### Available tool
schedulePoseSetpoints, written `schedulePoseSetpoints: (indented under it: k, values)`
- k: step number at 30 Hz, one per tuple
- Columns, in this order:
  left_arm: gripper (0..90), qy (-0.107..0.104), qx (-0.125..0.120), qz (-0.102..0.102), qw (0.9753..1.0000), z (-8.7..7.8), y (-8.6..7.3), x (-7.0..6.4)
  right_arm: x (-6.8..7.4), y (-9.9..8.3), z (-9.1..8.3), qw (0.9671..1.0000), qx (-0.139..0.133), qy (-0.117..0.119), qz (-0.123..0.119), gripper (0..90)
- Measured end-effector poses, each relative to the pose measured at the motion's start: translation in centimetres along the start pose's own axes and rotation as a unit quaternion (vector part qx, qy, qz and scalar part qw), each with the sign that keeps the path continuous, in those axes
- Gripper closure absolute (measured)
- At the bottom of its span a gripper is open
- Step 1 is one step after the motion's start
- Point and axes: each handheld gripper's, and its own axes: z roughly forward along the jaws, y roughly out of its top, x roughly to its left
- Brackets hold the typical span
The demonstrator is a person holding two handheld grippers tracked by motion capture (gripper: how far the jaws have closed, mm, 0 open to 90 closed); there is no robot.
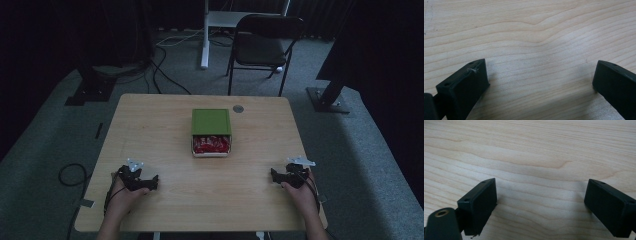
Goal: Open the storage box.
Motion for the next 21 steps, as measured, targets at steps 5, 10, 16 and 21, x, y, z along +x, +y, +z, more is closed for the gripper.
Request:
schedulePoseSetpoints:
  k: [5,10,16,21]
  values:
    - [0.5,0.0,0.0,0.0,1.0,0.0,0.0,-0.01,0.02,-0.02,-0.03,1.0,0.0,-0.001,0.0,10.4]
    - [0.5,0.0,0.0,0.0,1.0,0.0,0.0,-0.01,0.03,-0.03,-0.03,1.0,0.0,-0.001,0.001,10.4]
    - [0.6,0.0,0.0,0.0,1.0,-0.03,-0.03,-0.06,0.06,-0.05,-0.06,1.0,0.0,-0.002,0.002,10.4]
    - [0.6,-0.006,0.0,0.006,1.0,-0.08,-0.06,-0.21,0.06,-0.05,-0.06,1.0,0.0,-0.002,0.002,10.4]
